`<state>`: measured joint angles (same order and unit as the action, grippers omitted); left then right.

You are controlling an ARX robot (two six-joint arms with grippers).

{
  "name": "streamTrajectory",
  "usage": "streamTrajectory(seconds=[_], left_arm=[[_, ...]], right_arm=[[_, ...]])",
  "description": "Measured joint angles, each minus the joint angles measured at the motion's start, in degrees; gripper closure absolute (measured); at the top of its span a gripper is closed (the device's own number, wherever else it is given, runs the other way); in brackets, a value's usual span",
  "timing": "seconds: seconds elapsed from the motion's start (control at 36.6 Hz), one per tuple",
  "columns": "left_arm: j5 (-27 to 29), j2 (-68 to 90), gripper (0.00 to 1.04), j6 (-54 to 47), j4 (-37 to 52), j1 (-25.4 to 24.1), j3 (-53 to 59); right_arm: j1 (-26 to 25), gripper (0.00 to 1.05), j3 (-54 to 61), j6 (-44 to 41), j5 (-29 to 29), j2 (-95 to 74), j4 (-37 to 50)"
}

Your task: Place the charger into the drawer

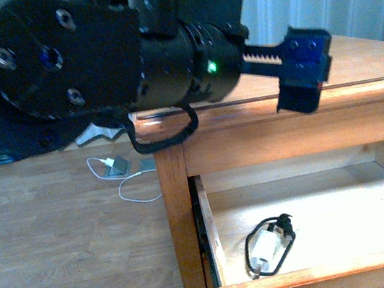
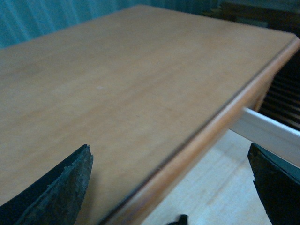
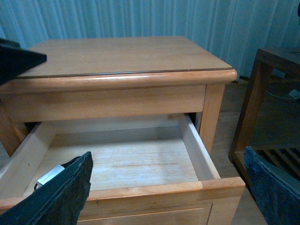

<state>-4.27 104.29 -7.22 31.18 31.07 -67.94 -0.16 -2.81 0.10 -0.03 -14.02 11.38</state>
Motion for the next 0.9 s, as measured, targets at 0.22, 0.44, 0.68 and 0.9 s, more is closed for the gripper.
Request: streamTrajectory(seconds=[0.22, 0.44, 0.68, 0.9], left_arm=[[6.49, -11.56, 0.06, 1.7, 1.99, -4.11, 7.39], [6.91, -22.45, 0.06, 0.83, 2.25, -7.02, 16.87], [8.52, -37.59, 0.06, 1.92, -0.31, -13.27, 28.98], [12.24, -52.15, 0.06, 5.7, -5.92, -18.32, 39.58]], right_arm=[[-0.02, 0.09, 0.0, 0.0, 0.0, 0.0, 0.0], [0.0, 0.09, 0.0, 0.0, 0.0, 0.0, 0.0], [0.0, 0.09, 0.0, 0.0, 0.0, 0.0, 0.0], [0.0, 0.09, 0.0, 0.0, 0.0, 0.0, 0.0]])
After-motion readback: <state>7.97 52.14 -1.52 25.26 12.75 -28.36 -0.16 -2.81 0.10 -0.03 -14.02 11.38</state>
